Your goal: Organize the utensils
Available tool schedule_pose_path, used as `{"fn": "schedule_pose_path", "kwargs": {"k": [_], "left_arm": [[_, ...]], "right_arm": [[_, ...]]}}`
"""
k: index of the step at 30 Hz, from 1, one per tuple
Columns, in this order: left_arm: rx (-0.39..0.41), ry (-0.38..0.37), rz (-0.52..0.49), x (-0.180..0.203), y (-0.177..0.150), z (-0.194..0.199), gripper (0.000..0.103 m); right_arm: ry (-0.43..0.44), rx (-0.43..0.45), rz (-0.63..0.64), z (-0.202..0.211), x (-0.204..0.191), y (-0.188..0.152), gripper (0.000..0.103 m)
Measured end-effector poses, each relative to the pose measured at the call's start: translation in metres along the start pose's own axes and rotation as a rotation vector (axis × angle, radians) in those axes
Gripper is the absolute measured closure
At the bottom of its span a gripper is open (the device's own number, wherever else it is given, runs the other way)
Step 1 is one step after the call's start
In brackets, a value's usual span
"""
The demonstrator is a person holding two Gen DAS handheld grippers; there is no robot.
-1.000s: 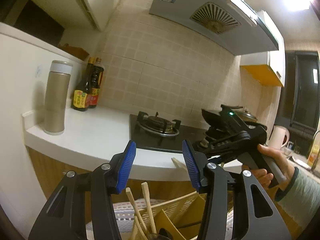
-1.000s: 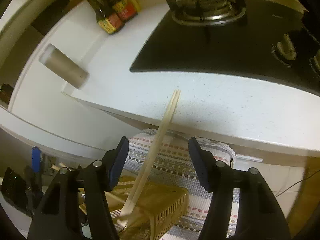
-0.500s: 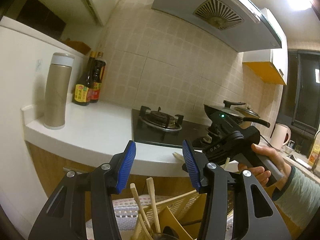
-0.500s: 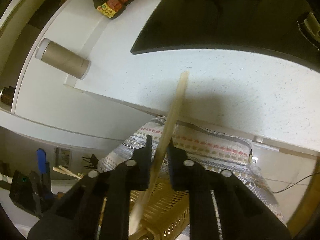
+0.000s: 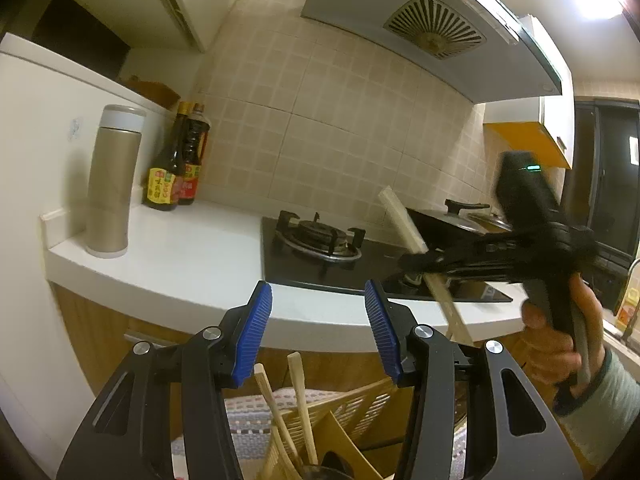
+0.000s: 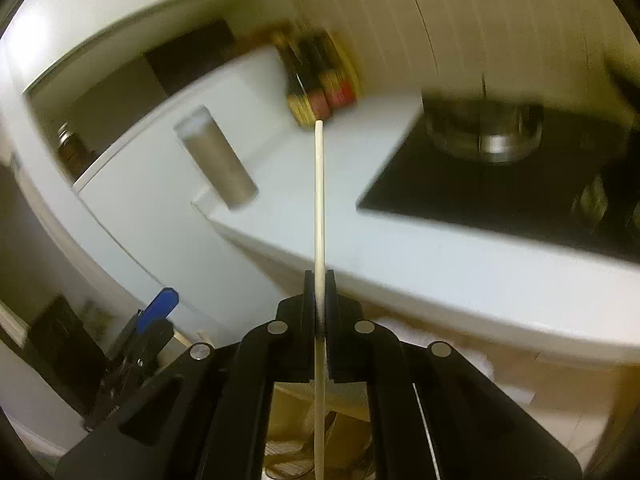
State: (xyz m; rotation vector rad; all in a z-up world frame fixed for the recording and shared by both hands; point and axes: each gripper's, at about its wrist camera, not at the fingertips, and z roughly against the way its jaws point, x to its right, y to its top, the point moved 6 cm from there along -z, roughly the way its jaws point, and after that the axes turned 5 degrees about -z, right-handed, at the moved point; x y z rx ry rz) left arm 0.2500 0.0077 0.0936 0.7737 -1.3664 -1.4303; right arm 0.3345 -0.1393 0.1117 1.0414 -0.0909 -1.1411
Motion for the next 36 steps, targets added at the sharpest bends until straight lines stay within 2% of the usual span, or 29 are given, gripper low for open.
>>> {"fn": "schedule_pose_path", "kwargs": {"k": [4,8,14,21,28,34,35,36], "left_arm": [[-0.003,0.002,0.001,-0.001,-0.002,-0.001,0.056],[0.024,0.019,-0.020,0.003,0.000,0.004,0.056],[0.031,0.054,-0.087,0.011,-0.004,0.005,0.056],[0.038,0.063,-0.102,0.015,-0.005,0.007,0.056],[0.036,0.066,-0.097,0.012,-0.006,0.005,0.056],[0.032,0.065,-0.095,0.009,-0.007,0.004,0.056],[0.033,0.064,-0.094,0.009,-0.007,0.005,0.056],[0.033,0.065,-0.095,0.009,-0.007,0.005,0.056]], "right_arm": [[-0.033,0.157,0.048,0.020,-0.014,-0.005,0.100],[-0.058,0.249,0.033,0.024,-0.009,-0.009,0.100],[-0.180,0.393,0.035,0.032,0.001,-0.024,0.100],[-0.320,0.550,0.146,0.044,-0.016,-0.045,0.100],[-0.355,0.630,0.164,0.046,-0.020,-0.054,0.100],[-0.332,0.645,0.135,0.049,-0.019,-0.062,0.099],[-0.331,0.642,0.128,0.052,-0.017,-0.065,0.096],[-0.329,0.643,0.120,0.055,-0.016,-0.067,0.086]]}}
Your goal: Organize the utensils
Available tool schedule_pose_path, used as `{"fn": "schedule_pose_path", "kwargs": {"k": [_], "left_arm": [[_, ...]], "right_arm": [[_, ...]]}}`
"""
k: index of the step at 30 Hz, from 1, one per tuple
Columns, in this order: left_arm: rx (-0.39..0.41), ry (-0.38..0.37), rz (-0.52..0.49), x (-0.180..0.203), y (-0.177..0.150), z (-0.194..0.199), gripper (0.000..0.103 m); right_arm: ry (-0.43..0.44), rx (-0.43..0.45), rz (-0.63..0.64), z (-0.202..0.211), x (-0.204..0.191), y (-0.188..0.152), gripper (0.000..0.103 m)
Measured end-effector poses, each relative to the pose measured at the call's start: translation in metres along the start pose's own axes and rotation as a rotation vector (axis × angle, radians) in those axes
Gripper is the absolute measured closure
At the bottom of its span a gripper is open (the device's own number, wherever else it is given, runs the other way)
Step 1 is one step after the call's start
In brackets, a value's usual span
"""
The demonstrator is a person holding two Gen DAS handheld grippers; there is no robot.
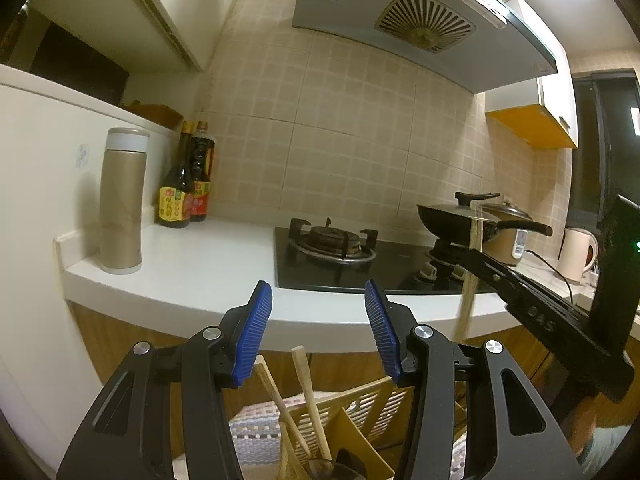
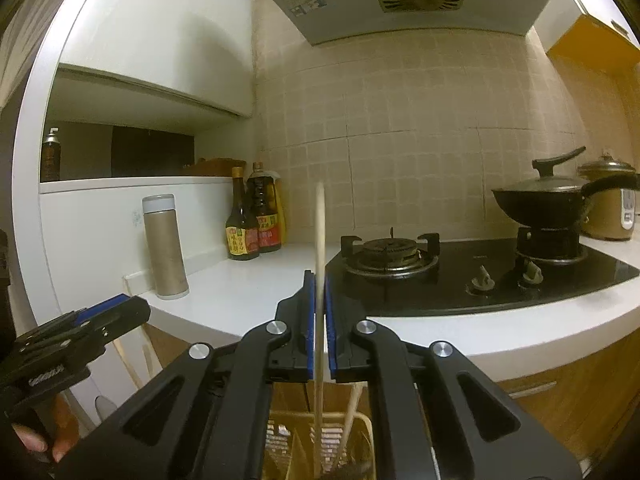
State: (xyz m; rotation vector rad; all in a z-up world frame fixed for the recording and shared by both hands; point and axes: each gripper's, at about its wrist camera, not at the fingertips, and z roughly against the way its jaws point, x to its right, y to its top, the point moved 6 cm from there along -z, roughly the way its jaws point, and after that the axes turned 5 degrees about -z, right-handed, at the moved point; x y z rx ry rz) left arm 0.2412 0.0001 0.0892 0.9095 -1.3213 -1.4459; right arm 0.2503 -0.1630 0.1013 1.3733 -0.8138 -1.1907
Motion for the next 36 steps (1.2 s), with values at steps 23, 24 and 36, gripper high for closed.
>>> {"fn": "schedule_pose_path", "kwargs": {"k": [23,24,36], "left_arm": [[-0.005,0.077,0.022,0.044,-0.034,0.122,0.010],[-0.003,0.100,0.017,0.045,-0.038,0.124,0.009],[-0.052,0.330,-0.076,0.046,-0.103,0.133,0.008]], "right_arm": [[-0.149,-0.080,0.013,0.159,-0.001,-0.055,0.008],[-0.156,-0.085,0.011,0.162,-0.002,-0.061,0.008],[-0.224,-0.129,0.036,0.157,0.009,-0.116,0.008]]}}
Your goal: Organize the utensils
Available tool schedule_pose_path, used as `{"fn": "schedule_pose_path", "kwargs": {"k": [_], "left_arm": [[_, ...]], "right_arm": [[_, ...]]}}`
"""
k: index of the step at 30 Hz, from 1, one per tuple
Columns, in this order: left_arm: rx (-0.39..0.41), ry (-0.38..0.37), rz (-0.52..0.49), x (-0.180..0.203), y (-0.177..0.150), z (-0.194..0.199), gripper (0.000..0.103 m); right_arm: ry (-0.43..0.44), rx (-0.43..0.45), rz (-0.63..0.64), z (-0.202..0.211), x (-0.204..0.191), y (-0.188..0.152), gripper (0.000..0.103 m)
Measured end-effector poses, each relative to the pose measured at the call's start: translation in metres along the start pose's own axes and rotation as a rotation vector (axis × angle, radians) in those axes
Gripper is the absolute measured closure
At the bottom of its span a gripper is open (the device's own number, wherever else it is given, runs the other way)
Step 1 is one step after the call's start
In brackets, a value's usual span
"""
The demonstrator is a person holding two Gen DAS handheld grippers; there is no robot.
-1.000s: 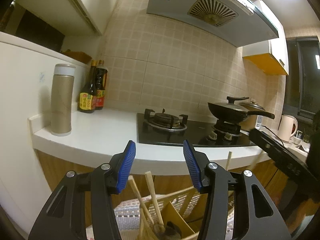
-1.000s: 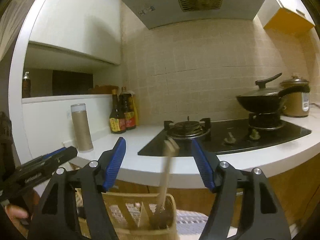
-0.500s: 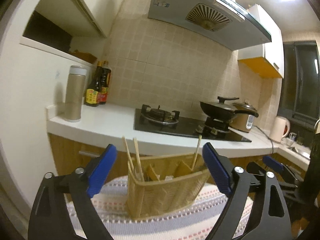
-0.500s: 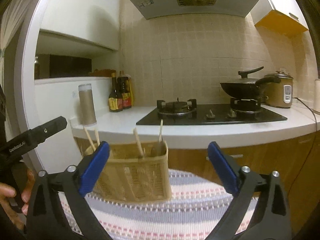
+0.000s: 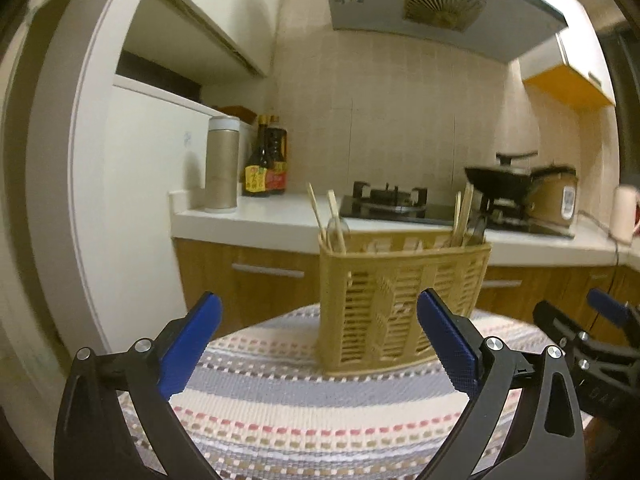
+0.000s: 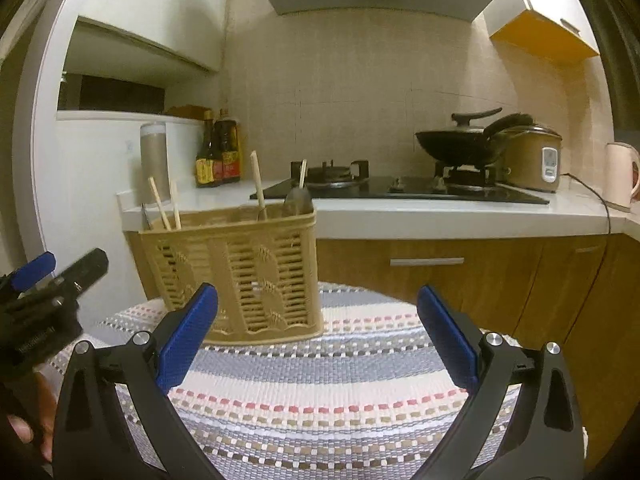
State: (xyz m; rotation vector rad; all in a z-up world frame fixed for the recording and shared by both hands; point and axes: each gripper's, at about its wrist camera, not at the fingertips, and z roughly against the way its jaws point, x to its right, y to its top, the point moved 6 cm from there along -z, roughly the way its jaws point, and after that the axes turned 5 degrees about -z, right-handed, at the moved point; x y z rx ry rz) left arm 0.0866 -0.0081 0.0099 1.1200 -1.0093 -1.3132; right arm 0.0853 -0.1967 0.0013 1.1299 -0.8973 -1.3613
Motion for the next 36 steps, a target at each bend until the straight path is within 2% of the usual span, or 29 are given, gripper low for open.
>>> {"fn": "schedule_pose_path", "kwargs": {"k": [3,12,18,30,36], "left_arm": [[-0.007,0.030,-0.025,0.001,-0.005,-0.003,0.008],[-0.083,0.034,0.024,-0.008,-0.020,-0.016,0.008],[-0.058,0.044,-0.040,0.001,-0.018,-0.011,0.008],[-0.065,0.043,-0.052,0.004,-0.019,-0.010,0.008],[-0.044,0.053,-0.093,0.012,-0.017,-0.005,0.008]], "right_arm": [[-0.013,-0.001,0.047,-0.002,-0.003,-0.003,0.008],[0.020,0.006,0.085,0.004,-0.012,-0.004,0.008],[-0.002,0.001,0.142,0.004,-0.019,-0.008,0.008],[-0.002,-0.082,0.061,-0.010,-0.003,-0.012,0.008],[0.001,-0.130,0.053,-0.019,0.000,-0.017,0.008]]}}
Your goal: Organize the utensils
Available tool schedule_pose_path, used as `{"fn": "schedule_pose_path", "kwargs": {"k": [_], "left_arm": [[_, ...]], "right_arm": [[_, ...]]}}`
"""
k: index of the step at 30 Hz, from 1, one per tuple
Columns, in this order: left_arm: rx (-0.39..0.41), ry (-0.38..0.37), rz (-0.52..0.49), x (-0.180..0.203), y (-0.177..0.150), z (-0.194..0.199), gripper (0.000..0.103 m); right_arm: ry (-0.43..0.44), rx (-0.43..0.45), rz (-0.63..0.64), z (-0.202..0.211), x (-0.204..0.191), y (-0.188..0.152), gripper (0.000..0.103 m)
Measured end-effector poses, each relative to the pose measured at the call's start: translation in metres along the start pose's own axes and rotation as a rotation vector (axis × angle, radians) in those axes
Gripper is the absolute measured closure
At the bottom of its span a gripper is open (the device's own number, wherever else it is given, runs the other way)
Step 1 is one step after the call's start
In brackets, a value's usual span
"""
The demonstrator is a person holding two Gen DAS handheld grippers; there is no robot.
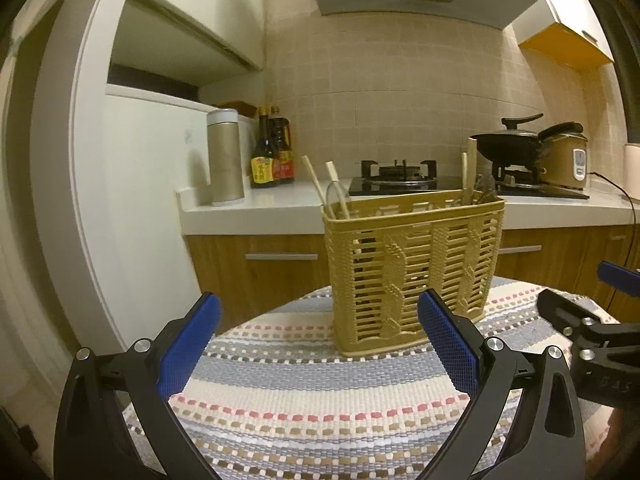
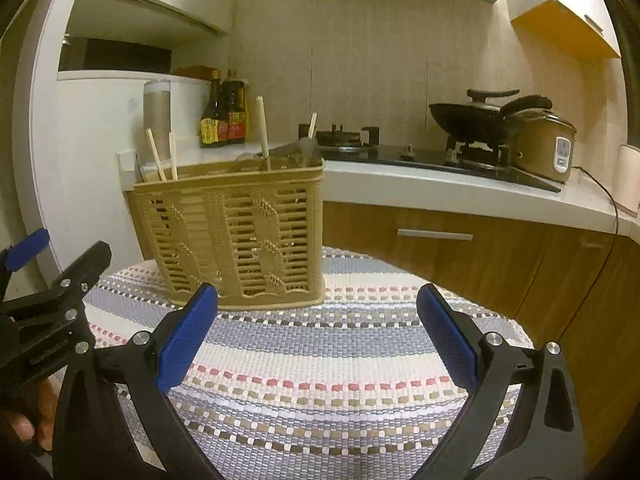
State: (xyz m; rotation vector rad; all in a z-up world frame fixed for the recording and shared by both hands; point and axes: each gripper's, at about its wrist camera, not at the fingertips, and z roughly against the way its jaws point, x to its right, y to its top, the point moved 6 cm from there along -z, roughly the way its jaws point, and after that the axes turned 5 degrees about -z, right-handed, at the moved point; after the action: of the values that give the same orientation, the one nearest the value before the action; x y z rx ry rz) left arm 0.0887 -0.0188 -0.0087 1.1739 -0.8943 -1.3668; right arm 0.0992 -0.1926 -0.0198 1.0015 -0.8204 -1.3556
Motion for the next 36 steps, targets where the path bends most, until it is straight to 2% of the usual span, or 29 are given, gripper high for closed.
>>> {"fn": "schedule_pose_path", "kwargs": {"k": [36], "left_arm": [[-0.014,-0.021,0.011,0.0009,-0.0018,-0.0015,0.008]], "right_arm": [[-0.002,-0.010,0.009,-0.0023,-0.0007,-0.0026,0.008]]}}
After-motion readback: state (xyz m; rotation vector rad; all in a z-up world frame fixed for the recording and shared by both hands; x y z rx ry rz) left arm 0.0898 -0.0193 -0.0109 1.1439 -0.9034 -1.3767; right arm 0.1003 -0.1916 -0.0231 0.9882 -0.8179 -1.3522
